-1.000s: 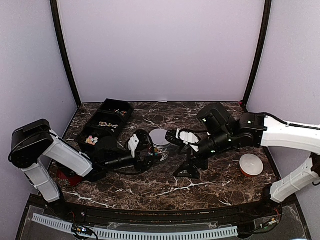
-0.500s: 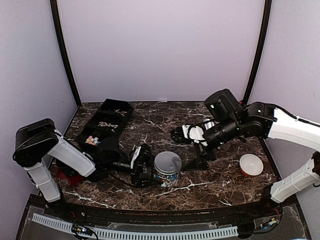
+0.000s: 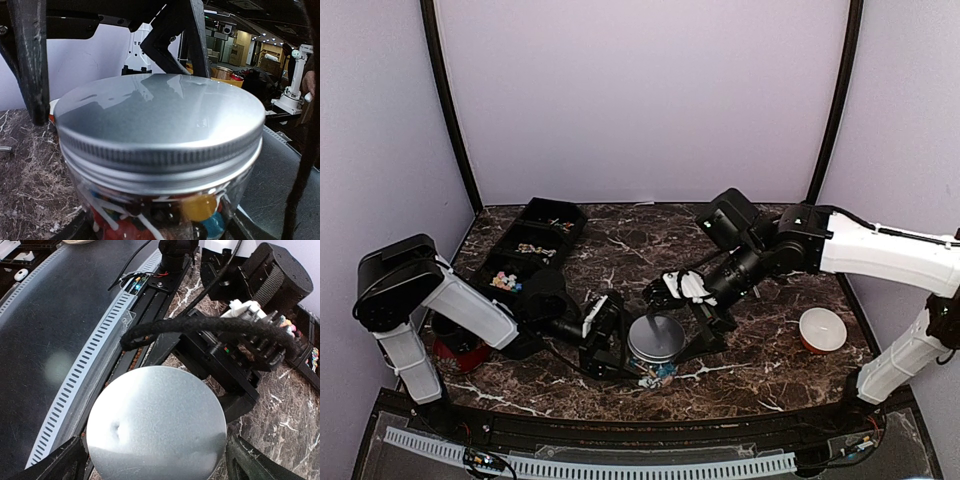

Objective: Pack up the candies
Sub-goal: Rotate the box lid from the packing box.

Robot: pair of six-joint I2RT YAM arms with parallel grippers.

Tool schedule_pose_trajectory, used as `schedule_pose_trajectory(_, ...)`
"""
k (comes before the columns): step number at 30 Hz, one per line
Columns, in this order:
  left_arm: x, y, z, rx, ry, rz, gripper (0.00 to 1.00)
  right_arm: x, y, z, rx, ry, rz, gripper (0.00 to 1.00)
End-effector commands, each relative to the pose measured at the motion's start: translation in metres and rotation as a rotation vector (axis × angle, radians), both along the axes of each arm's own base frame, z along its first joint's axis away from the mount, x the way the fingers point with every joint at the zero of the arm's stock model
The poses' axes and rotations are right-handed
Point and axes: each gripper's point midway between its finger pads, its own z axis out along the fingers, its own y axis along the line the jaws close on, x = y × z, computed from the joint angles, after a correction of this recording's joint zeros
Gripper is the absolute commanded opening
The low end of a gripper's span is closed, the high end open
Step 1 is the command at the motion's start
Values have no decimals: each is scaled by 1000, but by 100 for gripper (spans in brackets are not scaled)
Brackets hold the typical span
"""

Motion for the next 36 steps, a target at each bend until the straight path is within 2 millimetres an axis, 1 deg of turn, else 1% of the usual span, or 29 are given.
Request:
schedule_pose_trajectory(1, -4, -2, 15, -45, -23, -62, 68, -12, 7, 13, 39, 31, 80, 97)
schedule_pose_trajectory(5, -5, -2, 13, -38, -13, -73, 68, -17, 8, 13, 42, 60, 106, 97)
schedule_pose_trajectory(12, -5, -3, 14, -37, -13, -73, 68, -18, 11, 8, 28, 80, 111, 97)
schedule_pose_trajectory(18, -4, -3, 13, -36, -13, -70, 68, -15, 15, 5, 25, 91, 98, 100)
schedule_pose_trajectory(24, -3, -4, 13, -34, -16, -58, 68, -17, 16, 5, 25, 113, 105, 94)
schedule_pose_trajectory(27, 2, -5, 12, -31, -19, -27, 68, -16, 16, 3, 14, 121, 95, 91)
schedule_pose_trajectory(30, 11, -7, 11, -24, -26, 41, 68, -15, 16, 1, 8, 127, 81, 88)
schedule_pose_trajectory(33, 22, -8, 10, -19, -37, 119, 68, -12, 17, -3, -3, 128, 46, 84)
schedule_pose_trajectory(36, 29, -7, 12, -25, -54, 180, 69, -6, 17, -8, -13, 131, -5, 83)
